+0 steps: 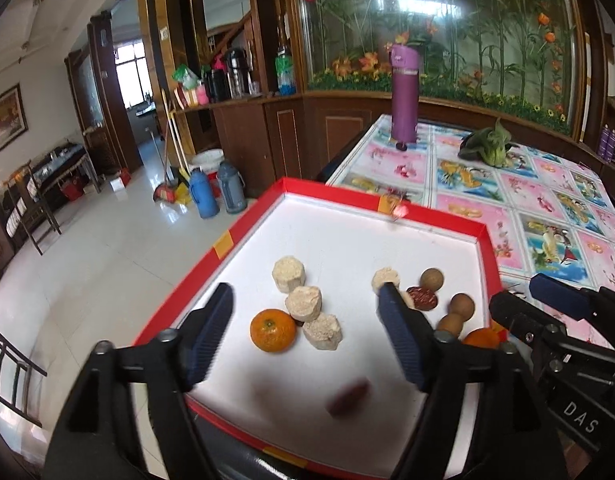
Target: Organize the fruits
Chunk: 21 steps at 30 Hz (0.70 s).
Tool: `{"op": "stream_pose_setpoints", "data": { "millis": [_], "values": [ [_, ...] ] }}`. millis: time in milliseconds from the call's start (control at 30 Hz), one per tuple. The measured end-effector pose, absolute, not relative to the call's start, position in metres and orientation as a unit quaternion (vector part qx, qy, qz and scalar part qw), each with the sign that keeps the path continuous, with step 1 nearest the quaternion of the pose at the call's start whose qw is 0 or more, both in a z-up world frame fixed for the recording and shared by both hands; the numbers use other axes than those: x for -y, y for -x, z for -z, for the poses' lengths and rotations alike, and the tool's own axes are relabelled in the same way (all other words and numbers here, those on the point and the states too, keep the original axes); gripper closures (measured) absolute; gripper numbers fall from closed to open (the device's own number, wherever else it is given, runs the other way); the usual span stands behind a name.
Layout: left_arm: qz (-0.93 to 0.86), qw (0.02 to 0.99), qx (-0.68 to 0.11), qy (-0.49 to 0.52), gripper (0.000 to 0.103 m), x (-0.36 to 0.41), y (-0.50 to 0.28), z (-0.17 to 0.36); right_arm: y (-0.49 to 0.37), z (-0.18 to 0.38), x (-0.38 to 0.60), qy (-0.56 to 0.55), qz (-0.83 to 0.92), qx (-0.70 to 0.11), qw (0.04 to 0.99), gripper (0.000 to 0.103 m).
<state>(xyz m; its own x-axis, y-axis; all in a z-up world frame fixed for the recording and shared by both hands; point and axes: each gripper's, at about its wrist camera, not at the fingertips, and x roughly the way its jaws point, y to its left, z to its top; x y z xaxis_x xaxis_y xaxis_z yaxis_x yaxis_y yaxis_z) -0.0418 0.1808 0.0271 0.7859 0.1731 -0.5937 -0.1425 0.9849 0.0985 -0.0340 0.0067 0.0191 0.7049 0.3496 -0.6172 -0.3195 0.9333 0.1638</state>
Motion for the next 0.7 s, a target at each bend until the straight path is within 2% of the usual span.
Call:
{"op": "stream_pose_setpoints", "data": {
  "millis": [100,167,300,400,500,700],
  "values": [
    [-0.083,0.949,-0.302,-0.023,0.013,-0.176,0.051,-0.037,0.043,-0.028,0.0,-0.023,-0.175,-0.321,0.931,0.046],
    [-0.083,0.951,-0.297,-0.022,0.005,-0.174,0.056,-0.044,0.048,-0.033,0.005,-0.021,-0.171,-0.311,0.935,0.043],
    [-0.086,0.957,-0.278,-0.021,0.0,-0.169,0.071,-0.06,0.062,-0.046,0.014,-0.025,-0.166,-0.286,0.943,0.037],
    [-0.086,0.959,-0.269,-0.017,0.0,-0.166,0.08,-0.07,0.075,-0.057,0.02,-0.026,-0.161,-0.265,0.95,0.029],
    [-0.09,0.957,-0.274,-0.017,0.0,-0.162,0.088,-0.077,0.086,-0.067,0.027,-0.033,-0.161,-0.247,0.955,0.025],
    [-0.112,0.955,-0.274,-0.028,0.0,-0.158,0.108,-0.083,0.111,-0.082,0.032,-0.041,-0.172,-0.223,0.959,0.022]
  ]
}}
